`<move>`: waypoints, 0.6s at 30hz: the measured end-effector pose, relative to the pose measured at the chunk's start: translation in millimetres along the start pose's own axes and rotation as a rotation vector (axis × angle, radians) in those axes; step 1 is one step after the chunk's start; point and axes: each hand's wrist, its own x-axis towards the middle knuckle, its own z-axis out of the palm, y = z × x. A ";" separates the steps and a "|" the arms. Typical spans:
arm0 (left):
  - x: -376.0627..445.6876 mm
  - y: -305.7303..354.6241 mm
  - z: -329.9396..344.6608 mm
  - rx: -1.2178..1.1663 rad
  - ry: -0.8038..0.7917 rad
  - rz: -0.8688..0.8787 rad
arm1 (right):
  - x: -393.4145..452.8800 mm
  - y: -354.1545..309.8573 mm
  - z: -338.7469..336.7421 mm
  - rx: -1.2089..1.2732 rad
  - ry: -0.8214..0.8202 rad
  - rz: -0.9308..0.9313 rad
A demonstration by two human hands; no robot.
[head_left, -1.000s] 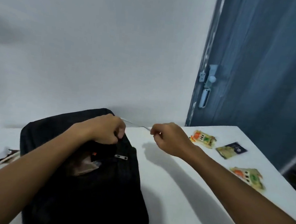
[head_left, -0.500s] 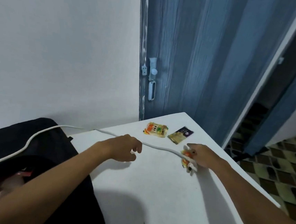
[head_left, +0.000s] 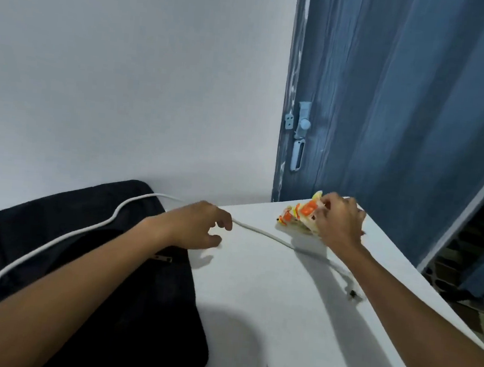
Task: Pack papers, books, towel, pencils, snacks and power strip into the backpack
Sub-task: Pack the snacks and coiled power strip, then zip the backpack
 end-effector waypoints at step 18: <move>-197.7 -79.6 -25.8 -0.049 0.581 -0.333 | -99.5 -262.6 0.1 0.765 -1.295 -0.670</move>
